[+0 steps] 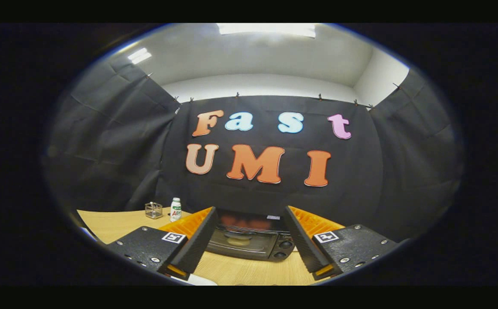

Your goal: Open the toaster oven, put the food inside, and close the toaster oven door.

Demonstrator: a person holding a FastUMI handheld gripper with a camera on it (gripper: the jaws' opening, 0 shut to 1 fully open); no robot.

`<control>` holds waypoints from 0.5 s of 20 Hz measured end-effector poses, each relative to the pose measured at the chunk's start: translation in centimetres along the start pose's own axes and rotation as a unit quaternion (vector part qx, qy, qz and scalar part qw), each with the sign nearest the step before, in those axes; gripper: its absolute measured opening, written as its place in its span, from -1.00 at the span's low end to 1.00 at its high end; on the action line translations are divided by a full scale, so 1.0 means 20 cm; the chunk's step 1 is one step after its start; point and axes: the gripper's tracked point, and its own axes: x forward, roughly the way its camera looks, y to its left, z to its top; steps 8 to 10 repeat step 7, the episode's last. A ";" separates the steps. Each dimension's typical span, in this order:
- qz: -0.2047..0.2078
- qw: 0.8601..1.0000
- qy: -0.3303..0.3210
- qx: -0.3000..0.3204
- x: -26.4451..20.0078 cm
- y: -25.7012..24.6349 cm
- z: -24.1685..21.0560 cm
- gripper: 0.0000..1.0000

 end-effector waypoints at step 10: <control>-0.012 0.999 -0.016 0.027 -0.01 -0.08 0.03 0.87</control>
